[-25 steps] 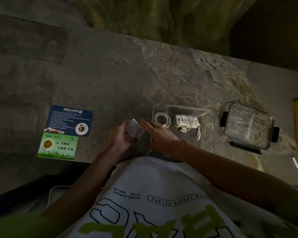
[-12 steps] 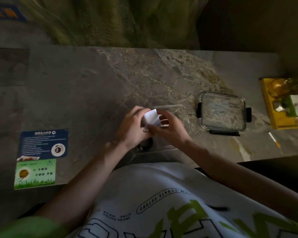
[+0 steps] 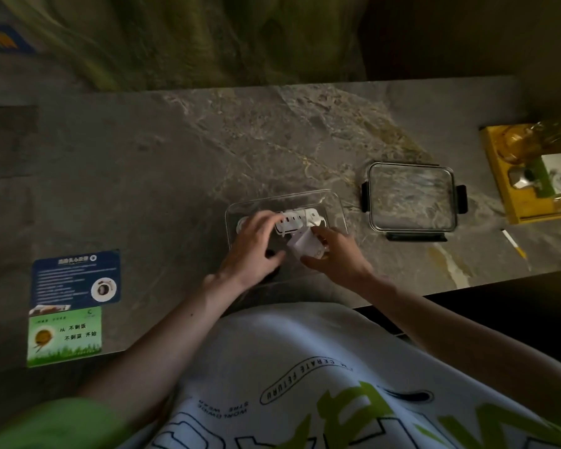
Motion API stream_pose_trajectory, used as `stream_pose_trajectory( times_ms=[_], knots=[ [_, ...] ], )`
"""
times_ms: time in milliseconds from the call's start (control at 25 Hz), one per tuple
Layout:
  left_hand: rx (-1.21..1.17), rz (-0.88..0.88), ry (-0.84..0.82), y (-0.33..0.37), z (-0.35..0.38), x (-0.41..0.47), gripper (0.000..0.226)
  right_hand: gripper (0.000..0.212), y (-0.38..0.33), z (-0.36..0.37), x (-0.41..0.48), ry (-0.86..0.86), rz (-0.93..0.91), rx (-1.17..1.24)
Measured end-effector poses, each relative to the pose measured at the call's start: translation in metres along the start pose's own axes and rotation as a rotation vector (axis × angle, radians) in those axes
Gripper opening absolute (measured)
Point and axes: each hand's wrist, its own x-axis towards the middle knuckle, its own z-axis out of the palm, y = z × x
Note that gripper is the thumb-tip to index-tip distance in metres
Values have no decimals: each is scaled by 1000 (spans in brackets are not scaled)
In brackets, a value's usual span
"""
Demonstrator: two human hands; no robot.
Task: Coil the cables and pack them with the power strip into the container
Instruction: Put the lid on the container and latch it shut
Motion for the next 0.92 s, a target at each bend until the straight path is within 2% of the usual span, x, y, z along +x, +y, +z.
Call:
stream_pose_trajectory(
  times_ms=[120, 240, 320, 400, 600, 760, 920],
  knots=[
    [133, -203, 222, -27, 2, -8, 73, 64, 3, 9, 4, -102, -111, -161],
    [27, -506, 139, -37, 5, -14, 82, 69, -1, 15, 10, -192, -123, -314],
    [-16, -621, 34, -42, 14, -18, 77, 72, -4, 17, 13, -228, -133, -428],
    [-48, -654, 3, -42, 20, -20, 70, 71, -7, 17, 18, -256, -141, -522],
    [-37, -677, 54, -41, 26, -20, 51, 60, -17, 17, 32, -350, -177, -731],
    [-64, -711, 39, -43, 26, -20, 46, 40, -16, 23, 39, -363, -209, -856],
    [-69, -700, 50, -43, 25, -20, 46, 30, -13, 30, 46, -409, -280, -1002]
  ],
)
